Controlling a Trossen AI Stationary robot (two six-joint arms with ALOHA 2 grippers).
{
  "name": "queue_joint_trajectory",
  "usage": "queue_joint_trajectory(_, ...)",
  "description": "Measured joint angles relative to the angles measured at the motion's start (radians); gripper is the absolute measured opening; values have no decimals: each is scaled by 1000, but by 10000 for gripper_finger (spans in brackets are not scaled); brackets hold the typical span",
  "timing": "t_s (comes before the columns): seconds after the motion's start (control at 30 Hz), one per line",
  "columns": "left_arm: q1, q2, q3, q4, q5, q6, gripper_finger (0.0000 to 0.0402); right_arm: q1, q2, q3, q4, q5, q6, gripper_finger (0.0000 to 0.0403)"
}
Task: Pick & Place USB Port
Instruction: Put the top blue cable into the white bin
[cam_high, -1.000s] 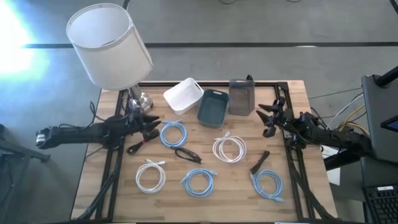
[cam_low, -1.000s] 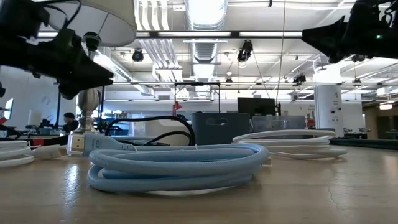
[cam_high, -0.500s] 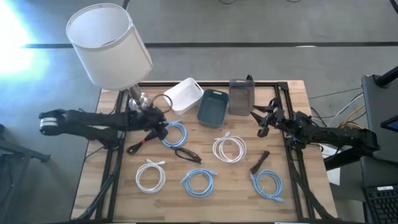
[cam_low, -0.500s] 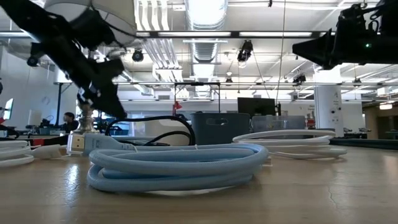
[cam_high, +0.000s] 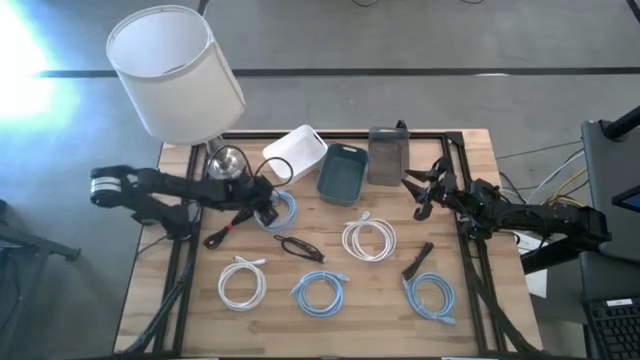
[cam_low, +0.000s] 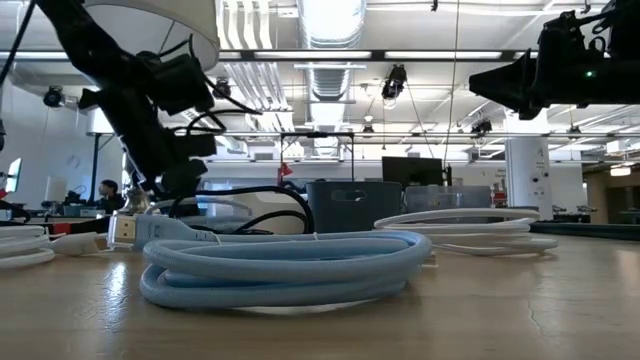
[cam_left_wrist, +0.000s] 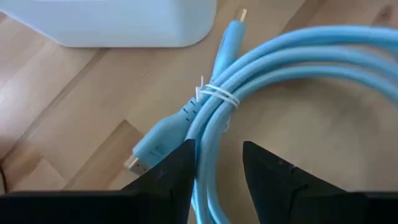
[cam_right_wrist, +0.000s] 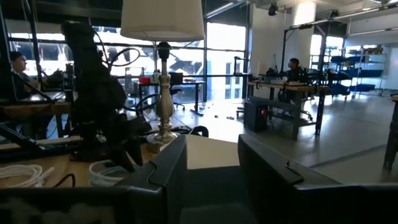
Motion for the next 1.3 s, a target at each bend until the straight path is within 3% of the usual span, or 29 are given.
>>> queue_joint_trajectory(0.3,1,17,-1,20,-31,-6,113,0,5,0,0,0,-8,135)
queue_joint_trajectory(0.57,5,45,0,36,-55,1,15,0,5,0,0,-2,-30,131)
queue_joint_trajectory(0.8,4,47,-2,72,-64,-8,14,0,5,0,0,-2,-29,128)
queue_joint_trajectory(1.13,-27,-15,98,71,37,63,12,0,5,0,1,-2,-26,124)
queue_joint_trajectory(1.3,-64,-19,184,82,-25,127,12,0,5,0,0,-2,-26,124)
